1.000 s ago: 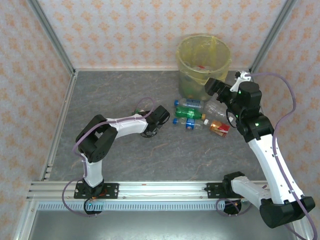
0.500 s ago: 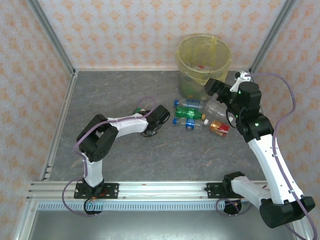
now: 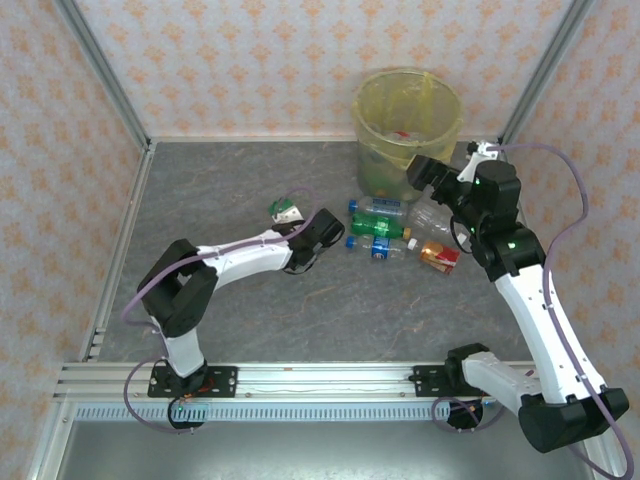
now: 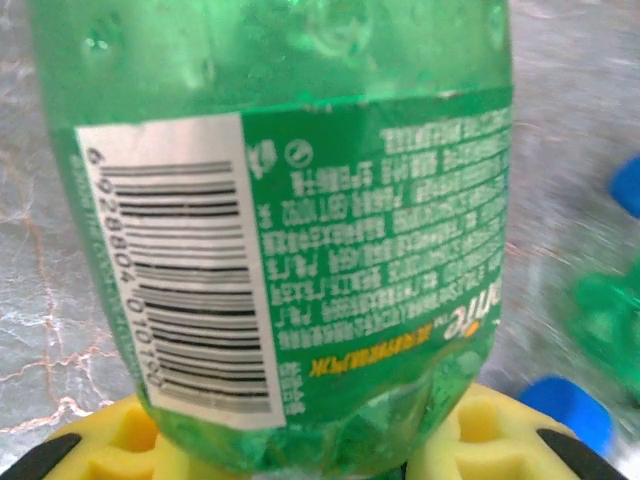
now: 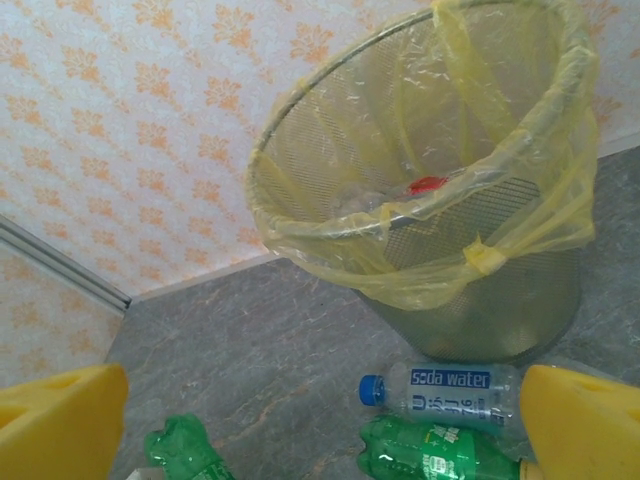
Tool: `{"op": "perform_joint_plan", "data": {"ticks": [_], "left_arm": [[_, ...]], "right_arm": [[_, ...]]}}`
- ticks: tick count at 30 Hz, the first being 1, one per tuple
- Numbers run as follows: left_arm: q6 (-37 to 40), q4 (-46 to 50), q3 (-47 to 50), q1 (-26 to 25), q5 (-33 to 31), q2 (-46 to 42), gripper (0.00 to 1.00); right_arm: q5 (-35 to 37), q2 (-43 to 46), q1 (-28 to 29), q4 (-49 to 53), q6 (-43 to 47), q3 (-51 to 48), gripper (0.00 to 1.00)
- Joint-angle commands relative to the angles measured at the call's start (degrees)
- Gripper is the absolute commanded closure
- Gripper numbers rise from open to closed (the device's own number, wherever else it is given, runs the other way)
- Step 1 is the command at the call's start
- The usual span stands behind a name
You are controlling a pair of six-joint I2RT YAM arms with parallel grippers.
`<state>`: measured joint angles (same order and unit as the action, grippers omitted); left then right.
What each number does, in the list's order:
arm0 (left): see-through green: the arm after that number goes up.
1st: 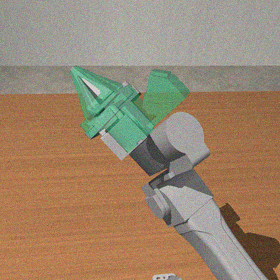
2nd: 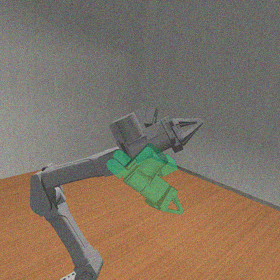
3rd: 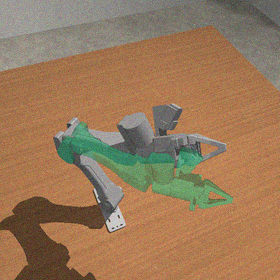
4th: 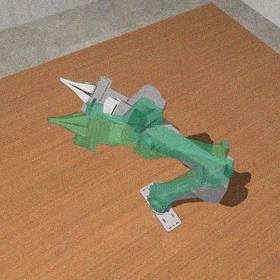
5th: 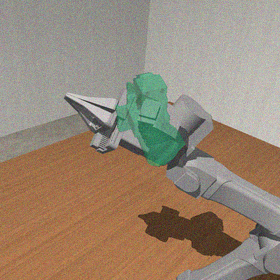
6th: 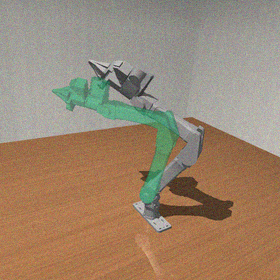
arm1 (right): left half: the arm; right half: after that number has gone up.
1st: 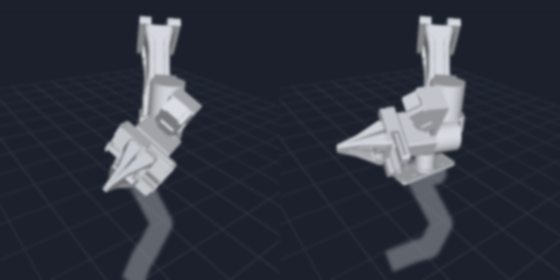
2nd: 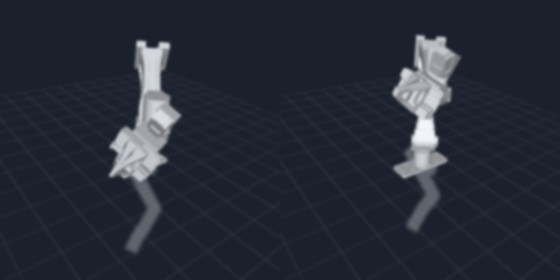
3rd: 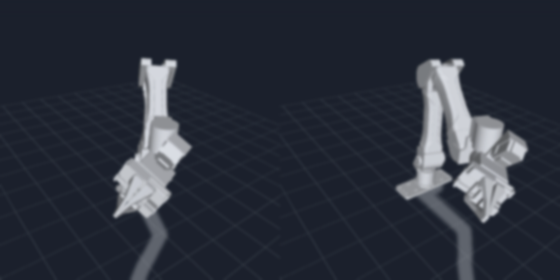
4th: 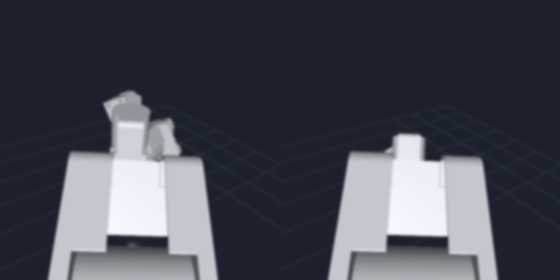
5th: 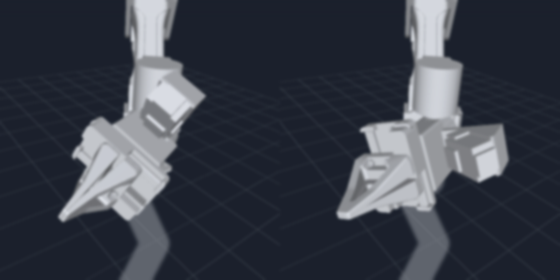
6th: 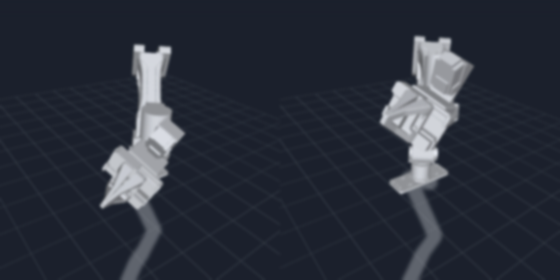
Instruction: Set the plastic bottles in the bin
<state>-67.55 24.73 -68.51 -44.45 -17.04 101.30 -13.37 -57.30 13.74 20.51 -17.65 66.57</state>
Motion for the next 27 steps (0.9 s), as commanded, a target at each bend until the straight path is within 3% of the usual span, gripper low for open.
{"op": "perform_joint_plan", "data": {"ticks": [1,5,15,27], "left_arm": [[10.3,-4.9,1.4,-2.6,-6.5,-4.5,0.70],[21.0,-12.7,5.0,-5.3,-7.3,-9.8,0.70],[43.9,-23.9,12.9,-6.8,-2.0,-22.4,0.70],[56.7,-21.7,10.3,-7.5,1.8,-25.5,0.68]], "right_arm": [[-2.7,-0.6,0.3,-3.1,-1.1,3.0,0.00],[-8.4,-2.1,0.3,-5.1,-1.1,4.3,0.00],[-27.7,-10.1,0.5,-4.1,-1.3,10.6,0.13],[-27.9,-19.4,10.5,2.9,2.9,17.3,0.18]]}}
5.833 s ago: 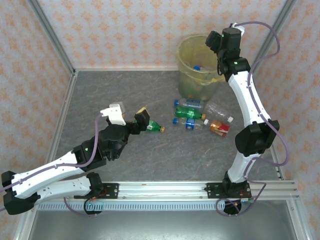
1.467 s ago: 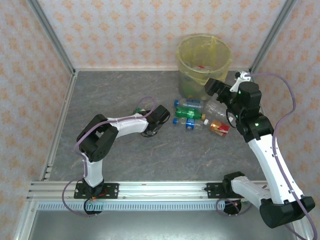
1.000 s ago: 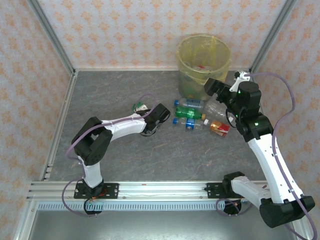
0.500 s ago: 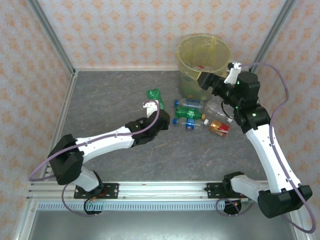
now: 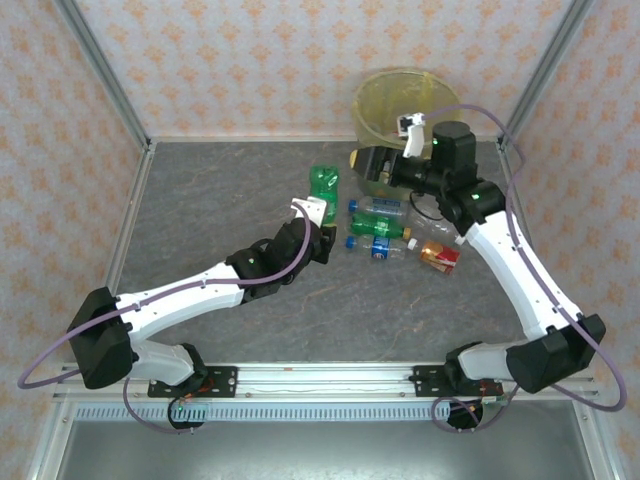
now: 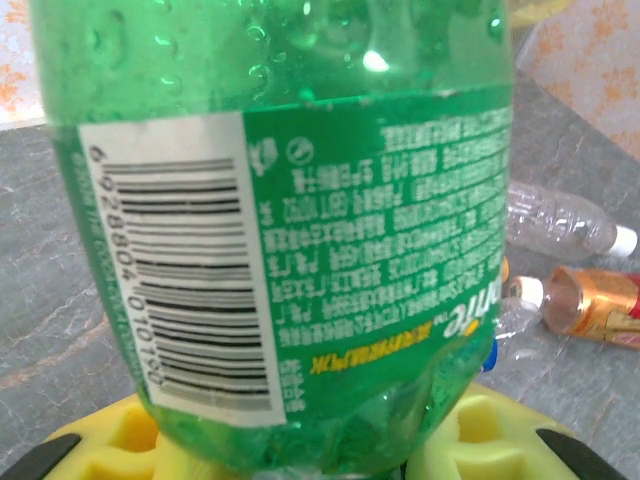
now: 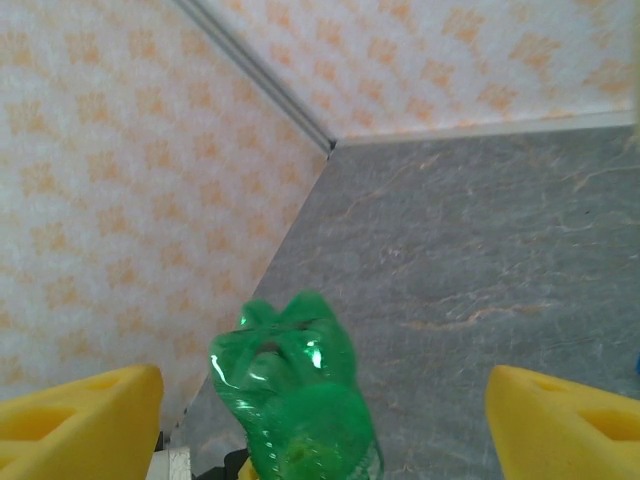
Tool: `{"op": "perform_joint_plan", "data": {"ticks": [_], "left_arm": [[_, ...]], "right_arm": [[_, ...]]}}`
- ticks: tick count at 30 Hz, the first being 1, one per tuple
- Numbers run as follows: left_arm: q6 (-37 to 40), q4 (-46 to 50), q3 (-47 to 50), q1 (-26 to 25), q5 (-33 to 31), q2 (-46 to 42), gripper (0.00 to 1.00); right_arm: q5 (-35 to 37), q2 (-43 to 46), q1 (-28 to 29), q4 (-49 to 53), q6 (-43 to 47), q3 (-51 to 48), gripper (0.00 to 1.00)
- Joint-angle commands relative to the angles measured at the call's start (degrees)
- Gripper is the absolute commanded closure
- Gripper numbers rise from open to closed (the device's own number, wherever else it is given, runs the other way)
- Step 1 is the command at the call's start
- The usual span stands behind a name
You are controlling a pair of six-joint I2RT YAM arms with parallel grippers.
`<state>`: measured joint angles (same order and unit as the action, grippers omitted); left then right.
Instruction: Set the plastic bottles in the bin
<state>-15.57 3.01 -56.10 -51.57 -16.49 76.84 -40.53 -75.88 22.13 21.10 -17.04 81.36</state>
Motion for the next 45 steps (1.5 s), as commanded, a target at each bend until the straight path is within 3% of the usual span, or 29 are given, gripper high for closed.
{"op": "perform_joint_plan", "data": {"ticks": [1,15,21,23,26,32,35,38,45], "left_arm": [[5.3,0.2,-2.5,-0.5,1.3,-0.9,0.68],[8.0,1.2,-4.8,-1.9,1.0,-0.3,0.68],[8.6,1.8,-5.7,-2.1,0.9,0.5,0.68],[8.7,1.9,-5.9,-2.1,0.9,0.7,0.68],[8.7,1.9,-6.1,-2.1,0.3,0.7,0.68],[8.0,1.5,-6.1,-2.2,-1.1,-0.9,0.39],[6.8,1.3,-5.6,-2.2,-2.3,-2.9,0.15],[5.2,1.5,-5.3,-2.1,-4.2,-5.2,0.02],[0.6,2.3,-3.7,-2.1,-8.6,-11.9,0.01]], "right_arm": [[-0.7,-1.5,3.2,2.4,2.7,2.8,0.18],[1.3,-7.2,6.9,5.1,4.2,4.7,0.21],[1.8,-7.6,6.9,4.8,4.3,4.8,0.33],[1.9,-7.6,6.9,4.8,4.4,5.2,0.42],[3.1,-6.7,6.9,4.3,4.1,5.4,0.48],[8.1,-4.4,6.4,2.8,3.6,6.3,0.49],[9.3,-3.9,5.0,2.4,2.8,7.9,0.49],[10.8,-3.8,2.8,2.3,1.8,10.1,0.50],[17.9,-3.1,-4.2,0.0,-0.5,13.5,0.49]]}}
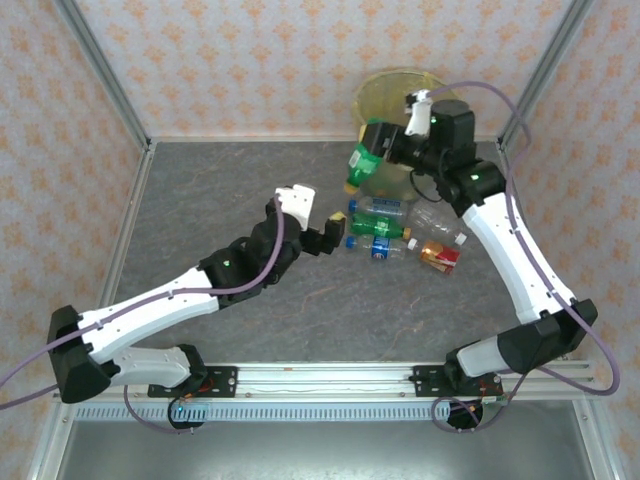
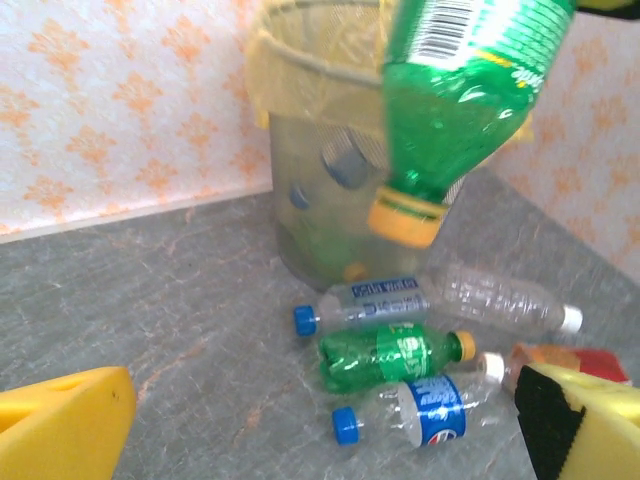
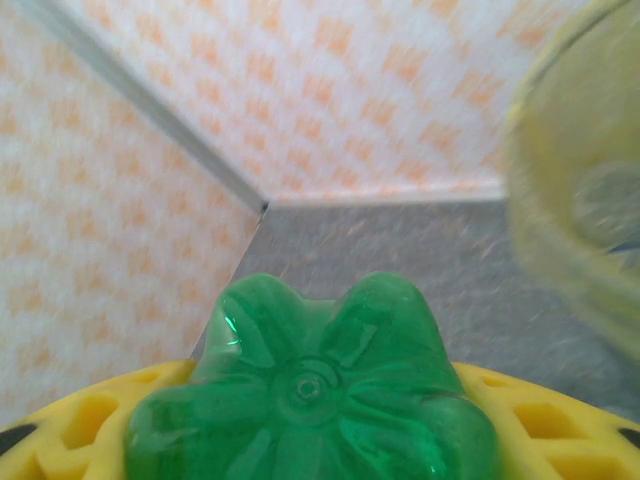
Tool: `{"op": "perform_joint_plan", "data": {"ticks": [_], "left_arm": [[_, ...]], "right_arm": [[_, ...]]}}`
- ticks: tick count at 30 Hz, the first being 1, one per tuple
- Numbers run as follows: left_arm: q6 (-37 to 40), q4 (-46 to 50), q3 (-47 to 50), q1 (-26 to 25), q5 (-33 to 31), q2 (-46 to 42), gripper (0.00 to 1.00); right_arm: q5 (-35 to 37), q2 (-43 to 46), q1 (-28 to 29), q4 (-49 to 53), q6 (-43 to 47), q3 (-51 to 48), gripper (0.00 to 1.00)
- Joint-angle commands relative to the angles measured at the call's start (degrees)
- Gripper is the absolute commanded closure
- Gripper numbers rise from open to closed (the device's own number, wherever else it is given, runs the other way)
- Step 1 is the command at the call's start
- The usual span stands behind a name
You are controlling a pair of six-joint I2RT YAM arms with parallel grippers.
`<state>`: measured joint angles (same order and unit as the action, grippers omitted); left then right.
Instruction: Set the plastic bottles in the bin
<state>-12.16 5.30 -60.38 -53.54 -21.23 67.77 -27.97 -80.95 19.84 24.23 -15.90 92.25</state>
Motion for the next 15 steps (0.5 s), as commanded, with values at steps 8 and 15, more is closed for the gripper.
{"op": "perform_joint_plan", "data": {"ticks": [8,15], "left_arm": [[-6.6,0.6,3.9,-0.1,-7.8,-10.8,0.01],[-9.5,2.2,6.9,-0.1,-9.8,-17.9,0.01]], "right_arm": [[17.2,-4.2,-7.2,-2.1,-0.6,12.3,0.50],[29.7,-11.8,-7.8,-0.3,7.6,19.9,0.49]]}}
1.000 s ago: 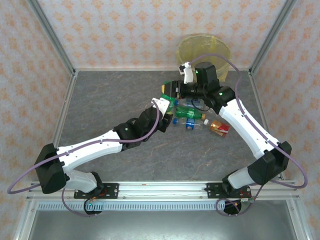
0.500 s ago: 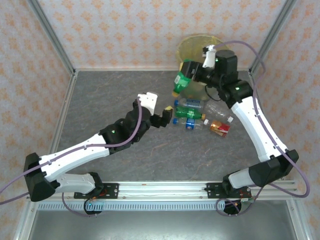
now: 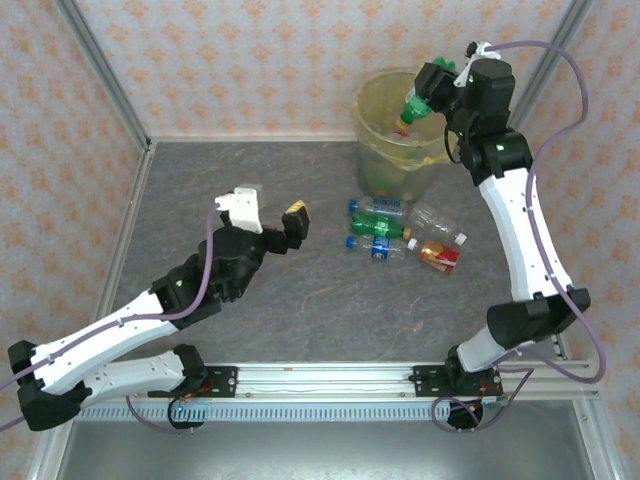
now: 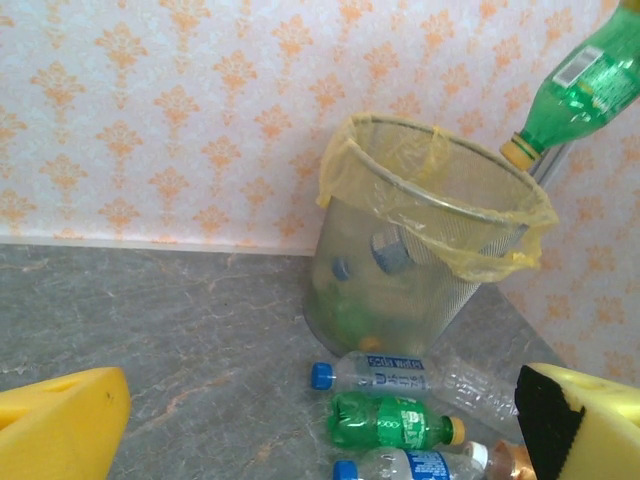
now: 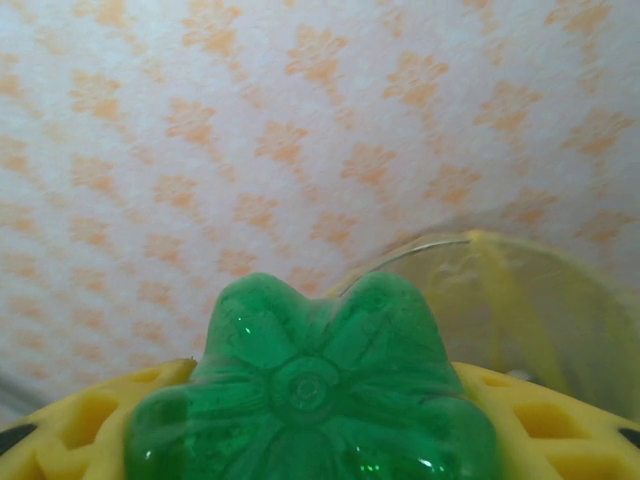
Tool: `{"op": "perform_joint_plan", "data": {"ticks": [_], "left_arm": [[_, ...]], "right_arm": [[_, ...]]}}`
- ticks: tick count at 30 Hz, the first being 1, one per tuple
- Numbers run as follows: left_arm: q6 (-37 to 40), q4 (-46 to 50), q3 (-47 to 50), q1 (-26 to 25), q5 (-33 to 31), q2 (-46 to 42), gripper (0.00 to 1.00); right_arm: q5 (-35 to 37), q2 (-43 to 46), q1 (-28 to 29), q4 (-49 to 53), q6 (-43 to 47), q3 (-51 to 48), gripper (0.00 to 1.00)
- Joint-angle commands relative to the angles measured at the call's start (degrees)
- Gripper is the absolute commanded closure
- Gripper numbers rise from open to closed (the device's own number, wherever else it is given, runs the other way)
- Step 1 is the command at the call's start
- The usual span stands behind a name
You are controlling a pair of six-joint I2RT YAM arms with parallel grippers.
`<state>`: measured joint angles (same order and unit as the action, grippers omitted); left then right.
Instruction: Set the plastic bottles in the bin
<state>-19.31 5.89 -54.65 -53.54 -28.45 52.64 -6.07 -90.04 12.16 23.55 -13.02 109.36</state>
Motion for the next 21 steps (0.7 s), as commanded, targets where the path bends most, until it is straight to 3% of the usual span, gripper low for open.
{"op": "perform_joint_plan", "data": {"ticks": [1,13,21], "left_arm": [[-2.8,1.9,1.5,-0.1,-3.0,-3.6,0.01],[-4.4,4.2,4.1,-0.1,-6.0,-8.9,0.01],[-3.5,3.6,4.3,-0.1,-6.3,-8.2,0.01]], "right_arm": [[8.9,-3.8,-0.2,0.9,5.6,3.4,0.49],[12.4,-10.0,-0.3,3.9,6.8,1.2,0.46],[11.8,-10.8,-0.3,8.1,6.2,3.7,0.07]]}}
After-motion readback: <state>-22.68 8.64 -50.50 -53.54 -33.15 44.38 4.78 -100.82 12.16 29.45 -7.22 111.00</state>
